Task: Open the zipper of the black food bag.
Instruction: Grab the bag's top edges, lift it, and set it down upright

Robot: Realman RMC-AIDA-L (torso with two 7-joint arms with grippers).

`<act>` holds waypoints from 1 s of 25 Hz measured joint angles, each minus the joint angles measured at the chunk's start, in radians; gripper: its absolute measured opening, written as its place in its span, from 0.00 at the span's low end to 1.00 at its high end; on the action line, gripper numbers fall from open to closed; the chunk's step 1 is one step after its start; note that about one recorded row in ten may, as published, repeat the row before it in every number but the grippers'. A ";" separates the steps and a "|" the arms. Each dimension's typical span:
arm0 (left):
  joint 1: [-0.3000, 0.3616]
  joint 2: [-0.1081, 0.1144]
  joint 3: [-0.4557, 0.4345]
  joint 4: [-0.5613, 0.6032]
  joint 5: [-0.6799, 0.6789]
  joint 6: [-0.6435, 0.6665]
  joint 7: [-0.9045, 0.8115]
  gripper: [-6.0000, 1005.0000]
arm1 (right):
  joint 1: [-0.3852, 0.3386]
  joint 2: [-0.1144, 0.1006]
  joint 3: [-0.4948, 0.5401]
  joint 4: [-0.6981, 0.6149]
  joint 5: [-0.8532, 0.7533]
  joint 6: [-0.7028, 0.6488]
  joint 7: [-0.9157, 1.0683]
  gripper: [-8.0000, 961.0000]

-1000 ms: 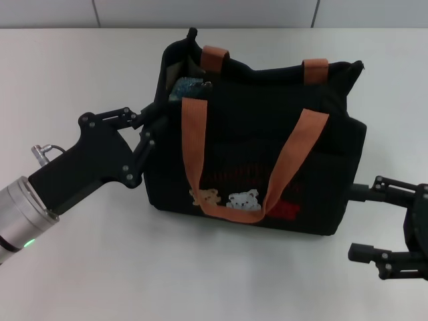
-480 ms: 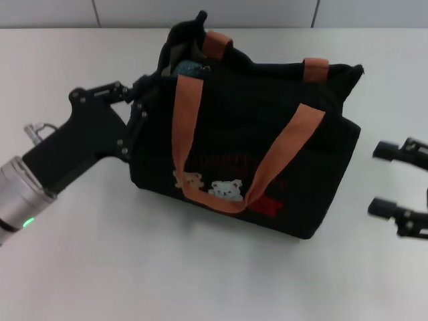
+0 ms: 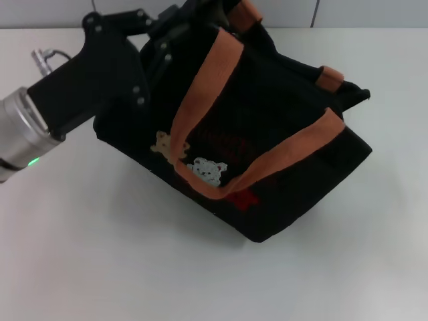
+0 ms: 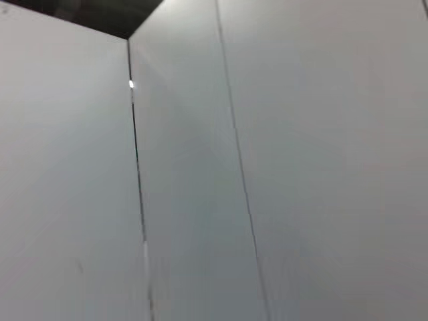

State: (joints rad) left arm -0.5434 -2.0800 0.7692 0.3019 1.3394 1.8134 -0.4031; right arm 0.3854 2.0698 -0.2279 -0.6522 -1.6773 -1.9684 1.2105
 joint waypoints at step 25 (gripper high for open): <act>-0.028 0.000 0.056 0.023 0.005 0.028 0.027 0.12 | 0.323 -0.032 -0.716 -0.804 -0.438 0.207 0.762 0.86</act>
State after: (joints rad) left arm -0.5715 -2.0801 0.8247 0.3247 1.3444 1.8418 -0.3758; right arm 0.7079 2.0373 -0.9443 -1.4567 -2.1152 -1.7612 1.9726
